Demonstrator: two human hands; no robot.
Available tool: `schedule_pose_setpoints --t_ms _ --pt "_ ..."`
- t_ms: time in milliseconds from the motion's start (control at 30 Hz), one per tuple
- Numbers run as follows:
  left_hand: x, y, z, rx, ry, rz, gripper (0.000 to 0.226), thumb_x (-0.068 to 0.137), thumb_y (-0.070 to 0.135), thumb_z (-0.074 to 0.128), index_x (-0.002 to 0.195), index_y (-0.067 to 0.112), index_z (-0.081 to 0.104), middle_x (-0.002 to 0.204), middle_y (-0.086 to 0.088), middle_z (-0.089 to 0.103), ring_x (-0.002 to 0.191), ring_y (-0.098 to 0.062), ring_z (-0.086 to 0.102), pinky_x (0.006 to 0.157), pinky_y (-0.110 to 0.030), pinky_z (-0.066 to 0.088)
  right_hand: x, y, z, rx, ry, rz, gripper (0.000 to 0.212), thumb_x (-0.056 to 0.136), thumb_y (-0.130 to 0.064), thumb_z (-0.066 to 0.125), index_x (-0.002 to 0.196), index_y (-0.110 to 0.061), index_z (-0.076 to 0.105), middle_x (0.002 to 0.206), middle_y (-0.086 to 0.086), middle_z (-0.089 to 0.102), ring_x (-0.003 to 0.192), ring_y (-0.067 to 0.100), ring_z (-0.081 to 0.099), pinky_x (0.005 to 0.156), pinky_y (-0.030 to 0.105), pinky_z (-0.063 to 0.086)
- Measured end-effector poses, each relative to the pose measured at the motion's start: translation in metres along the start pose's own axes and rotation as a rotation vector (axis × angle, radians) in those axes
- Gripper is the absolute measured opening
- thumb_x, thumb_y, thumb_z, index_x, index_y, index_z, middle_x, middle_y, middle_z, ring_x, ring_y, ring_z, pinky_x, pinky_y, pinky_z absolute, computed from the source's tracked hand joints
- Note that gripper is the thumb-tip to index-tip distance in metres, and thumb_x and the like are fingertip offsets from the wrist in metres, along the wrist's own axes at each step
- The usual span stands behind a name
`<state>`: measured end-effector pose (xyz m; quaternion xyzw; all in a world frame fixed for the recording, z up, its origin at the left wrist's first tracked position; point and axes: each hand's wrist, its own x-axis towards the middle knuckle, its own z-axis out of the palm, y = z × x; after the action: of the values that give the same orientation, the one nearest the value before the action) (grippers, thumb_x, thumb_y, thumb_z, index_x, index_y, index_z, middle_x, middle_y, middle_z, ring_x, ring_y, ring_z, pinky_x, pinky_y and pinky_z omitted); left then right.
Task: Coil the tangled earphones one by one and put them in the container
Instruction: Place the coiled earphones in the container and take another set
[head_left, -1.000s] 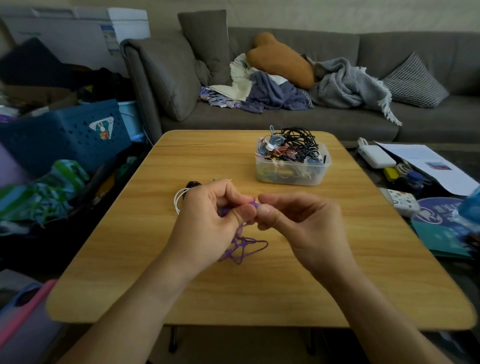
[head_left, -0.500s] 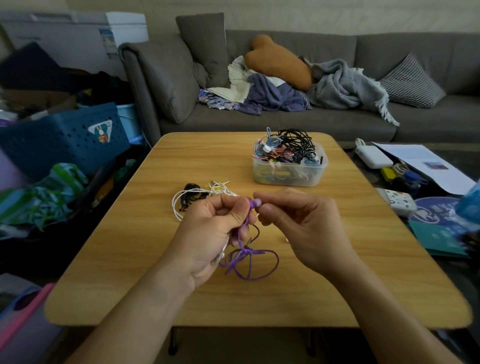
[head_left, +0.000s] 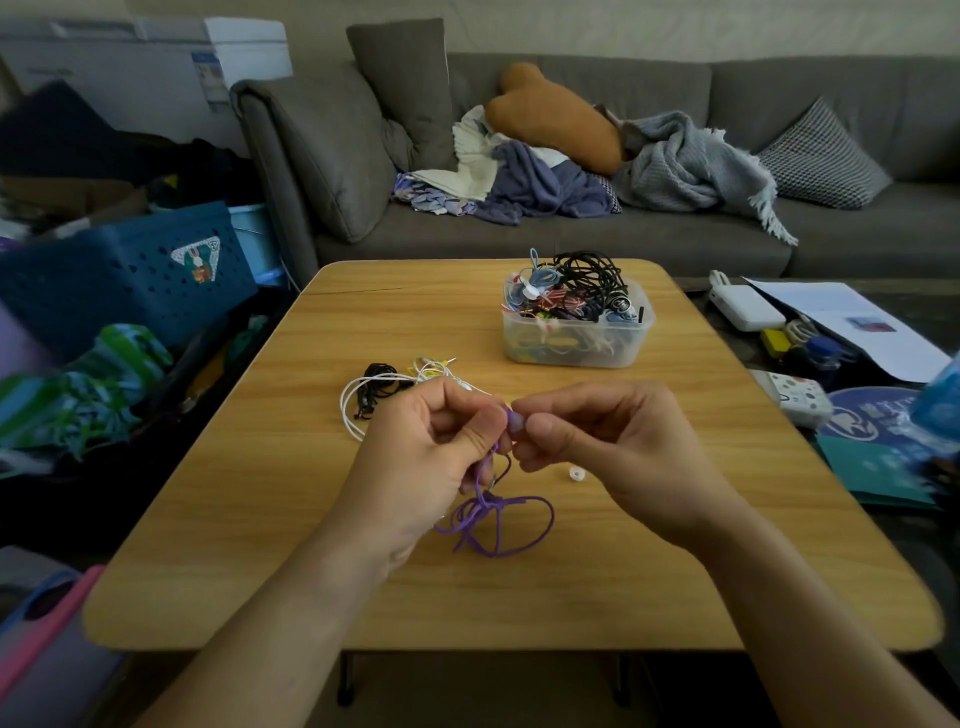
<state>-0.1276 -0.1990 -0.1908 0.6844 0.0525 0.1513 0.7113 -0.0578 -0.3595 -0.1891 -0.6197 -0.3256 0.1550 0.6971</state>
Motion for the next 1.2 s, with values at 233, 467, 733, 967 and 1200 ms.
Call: schedule_pose_setpoints --t_ms 233,467,733,967,1200 --pt "0.001 -0.001 -0.001 0.047 -0.046 0.057 0.008 0.085 -0.002 0.065 0.084 0.004 0.060 0.063 -0.004 0.067 0.044 -0.013 0.051 0.044 -0.017 0.042 -0.001 0.001 -0.003 -0.057 -0.018 0.054 0.022 0.079 -0.013 0.069 0.098 -0.004 0.074 0.083 0.018 0.075 0.071 0.020 0.070 0.070 0.030 0.059" --pt "0.001 -0.001 0.001 0.021 -0.029 0.096 0.013 0.084 -0.009 0.062 0.080 0.003 0.060 0.059 -0.001 0.066 0.043 -0.007 0.054 0.043 -0.016 0.042 -0.001 0.002 0.005 -0.047 0.047 0.026 0.015 0.081 -0.011 0.068 0.093 -0.004 0.074 0.079 0.016 0.074 0.069 0.022 0.068 0.068 0.029 0.058" --pt "0.000 -0.007 0.000 0.080 0.036 0.133 0.016 0.085 -0.007 0.063 0.079 0.007 0.061 0.057 -0.002 0.063 0.043 -0.012 0.048 0.045 -0.020 0.042 0.000 0.007 0.015 -0.046 0.126 0.040 0.009 0.086 -0.001 0.069 0.087 -0.007 0.075 0.074 0.012 0.074 0.064 0.018 0.067 0.064 0.024 0.055" --pt "-0.001 -0.004 0.001 0.017 0.066 0.064 0.014 0.089 -0.005 0.060 0.079 0.006 0.060 0.057 -0.002 0.062 0.042 -0.012 0.047 0.043 -0.018 0.040 0.000 0.005 0.016 -0.053 0.115 0.025 0.019 0.080 -0.015 0.070 0.096 -0.006 0.075 0.082 0.016 0.075 0.072 0.024 0.069 0.070 0.028 0.058" --pt "0.000 -0.003 0.000 0.039 0.076 0.078 0.014 0.088 -0.005 0.061 0.080 0.006 0.063 0.061 -0.004 0.065 0.043 -0.012 0.048 0.044 -0.018 0.040 -0.003 0.002 0.014 -0.027 0.077 0.064 0.020 0.083 -0.012 0.069 0.101 -0.010 0.076 0.089 0.014 0.076 0.082 0.026 0.071 0.077 0.029 0.059"
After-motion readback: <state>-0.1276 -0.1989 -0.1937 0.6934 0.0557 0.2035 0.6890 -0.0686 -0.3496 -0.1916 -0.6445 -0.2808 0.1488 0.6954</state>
